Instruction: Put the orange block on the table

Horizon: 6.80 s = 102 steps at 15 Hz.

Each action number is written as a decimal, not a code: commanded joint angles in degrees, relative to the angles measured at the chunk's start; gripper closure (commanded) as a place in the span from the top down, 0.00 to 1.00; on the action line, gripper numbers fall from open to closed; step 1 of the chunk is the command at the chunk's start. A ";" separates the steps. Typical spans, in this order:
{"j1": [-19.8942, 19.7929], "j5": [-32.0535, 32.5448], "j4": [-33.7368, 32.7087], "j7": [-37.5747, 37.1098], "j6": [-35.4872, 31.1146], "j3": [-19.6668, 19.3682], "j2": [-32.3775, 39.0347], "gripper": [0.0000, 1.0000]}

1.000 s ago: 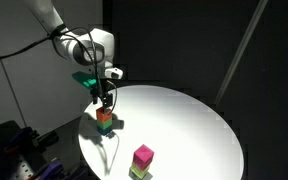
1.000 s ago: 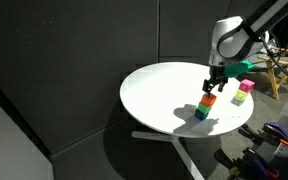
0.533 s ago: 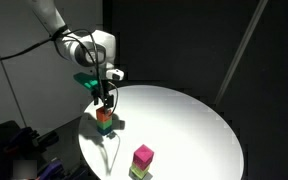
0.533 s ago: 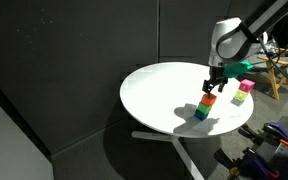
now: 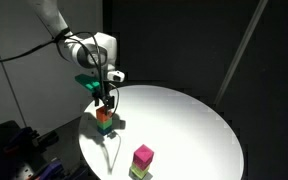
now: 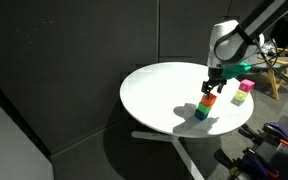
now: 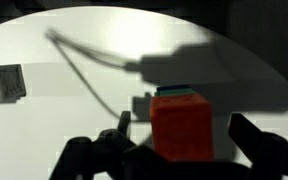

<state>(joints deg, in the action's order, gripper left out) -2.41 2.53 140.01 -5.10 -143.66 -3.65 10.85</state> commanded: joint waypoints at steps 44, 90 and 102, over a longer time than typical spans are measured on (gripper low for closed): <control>1.28 2.89 -6.97 -2.37 4.32 -1.03 3.83 0.23; -3.32 3.59 -15.36 -2.02 6.77 -5.82 10.73 0.23; -8.11 -2.53 -16.23 9.49 4.24 -3.59 12.61 0.23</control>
<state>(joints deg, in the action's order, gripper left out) -8.29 2.56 124.80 0.30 -139.21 -8.62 22.59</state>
